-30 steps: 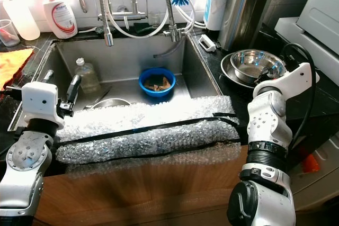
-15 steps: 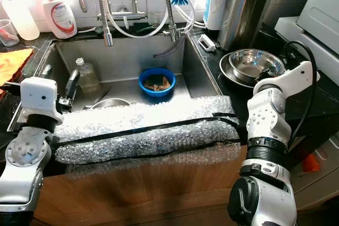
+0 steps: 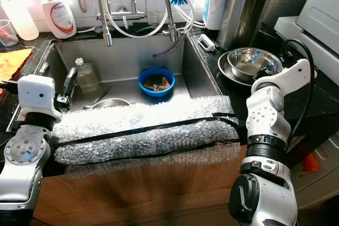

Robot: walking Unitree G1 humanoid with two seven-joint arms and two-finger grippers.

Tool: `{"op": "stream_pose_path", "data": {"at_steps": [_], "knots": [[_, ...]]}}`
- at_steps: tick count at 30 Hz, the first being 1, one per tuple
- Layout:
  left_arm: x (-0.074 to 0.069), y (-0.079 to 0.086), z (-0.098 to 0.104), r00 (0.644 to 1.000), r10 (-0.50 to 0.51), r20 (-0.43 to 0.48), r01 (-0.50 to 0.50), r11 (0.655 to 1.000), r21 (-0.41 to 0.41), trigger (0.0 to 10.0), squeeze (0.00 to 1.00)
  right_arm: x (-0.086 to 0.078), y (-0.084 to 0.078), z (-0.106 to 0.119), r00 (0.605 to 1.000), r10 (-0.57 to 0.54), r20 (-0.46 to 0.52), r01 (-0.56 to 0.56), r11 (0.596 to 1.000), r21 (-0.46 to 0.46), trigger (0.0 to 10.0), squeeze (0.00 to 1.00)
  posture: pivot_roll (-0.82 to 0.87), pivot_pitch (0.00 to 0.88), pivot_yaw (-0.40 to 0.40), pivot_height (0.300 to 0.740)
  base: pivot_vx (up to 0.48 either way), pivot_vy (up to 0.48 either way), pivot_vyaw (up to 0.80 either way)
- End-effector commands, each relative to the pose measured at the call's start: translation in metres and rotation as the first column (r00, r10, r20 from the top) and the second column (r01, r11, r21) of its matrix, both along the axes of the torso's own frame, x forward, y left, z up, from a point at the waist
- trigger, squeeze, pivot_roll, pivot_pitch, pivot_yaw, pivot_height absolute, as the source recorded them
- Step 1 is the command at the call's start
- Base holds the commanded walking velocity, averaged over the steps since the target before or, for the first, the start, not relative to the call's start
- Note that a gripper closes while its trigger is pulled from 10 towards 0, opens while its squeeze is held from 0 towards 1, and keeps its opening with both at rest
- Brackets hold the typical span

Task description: Kitchen organization

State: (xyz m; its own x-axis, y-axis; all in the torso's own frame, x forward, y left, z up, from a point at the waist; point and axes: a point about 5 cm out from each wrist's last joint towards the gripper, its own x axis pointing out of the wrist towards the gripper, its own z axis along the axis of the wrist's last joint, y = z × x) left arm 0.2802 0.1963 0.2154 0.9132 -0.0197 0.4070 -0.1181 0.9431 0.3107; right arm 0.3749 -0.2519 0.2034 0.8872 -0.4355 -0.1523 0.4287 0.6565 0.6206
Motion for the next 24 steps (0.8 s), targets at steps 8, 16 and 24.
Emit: {"op": "stream_pose_path", "data": {"at_steps": [8, 16, 24], "knots": [[0.0017, -0.0010, 0.0030, 1.000, 0.006, 0.015, -0.006, 1.000, -0.004, 10.0, 0.00, 0.0050, 0.0046, 0.0104, 1.000, 0.016, -0.008, -0.017, 1.000, -0.016, 10.0, 0.00, 0.05, 0.053, -0.010, 0.740, 0.000, 0.000, 0.00], [0.0024, -0.0023, 0.0038, 1.000, 0.000, 0.014, 0.000, 1.000, -0.003, 10.0, 0.00, 0.0062, 0.0052, 0.0124, 1.000, 0.011, -0.007, -0.011, 1.000, 0.019, 10.0, 0.00, 0.05, 0.052, -0.009, 0.740, 0.000, 0.000, 0.00], [0.0022, -0.0034, 0.0045, 1.000, -0.008, 0.017, 0.008, 1.000, 0.016, 10.0, 0.00, 0.0053, 0.0043, 0.0033, 0.999, -0.008, -0.045, 0.011, 0.997, 0.073, 10.0, 0.00, 0.06, 0.051, -0.008, 0.740, 0.000, 0.000, 0.00]]}}
